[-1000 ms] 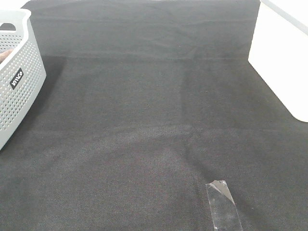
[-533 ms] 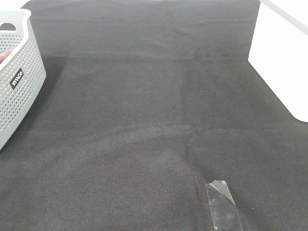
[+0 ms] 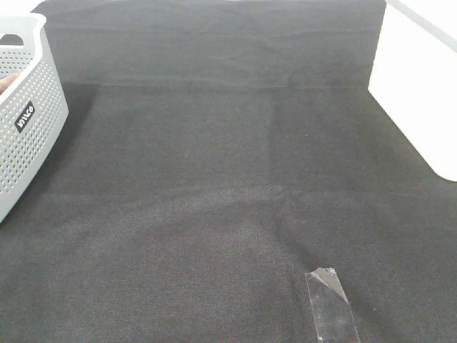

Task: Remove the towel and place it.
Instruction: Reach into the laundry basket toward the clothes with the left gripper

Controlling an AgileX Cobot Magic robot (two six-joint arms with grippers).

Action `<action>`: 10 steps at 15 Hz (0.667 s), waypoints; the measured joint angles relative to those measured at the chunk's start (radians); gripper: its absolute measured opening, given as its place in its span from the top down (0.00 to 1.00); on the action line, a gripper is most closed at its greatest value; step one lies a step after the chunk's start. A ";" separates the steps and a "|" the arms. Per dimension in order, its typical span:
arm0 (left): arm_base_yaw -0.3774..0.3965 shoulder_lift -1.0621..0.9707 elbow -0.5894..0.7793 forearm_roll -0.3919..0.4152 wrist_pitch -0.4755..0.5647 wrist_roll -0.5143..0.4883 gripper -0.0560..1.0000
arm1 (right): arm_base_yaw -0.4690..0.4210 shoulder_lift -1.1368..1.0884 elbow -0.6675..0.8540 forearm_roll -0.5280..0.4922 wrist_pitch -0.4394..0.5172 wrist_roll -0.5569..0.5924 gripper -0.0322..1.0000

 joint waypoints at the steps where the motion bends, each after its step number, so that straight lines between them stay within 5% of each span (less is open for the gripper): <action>1: 0.000 0.000 0.000 0.000 0.000 0.000 0.01 | 0.000 0.000 0.000 0.000 0.000 0.000 0.22; 10: 0.000 0.000 0.000 0.000 0.000 0.000 0.01 | 0.000 0.000 0.000 0.000 0.000 0.000 0.22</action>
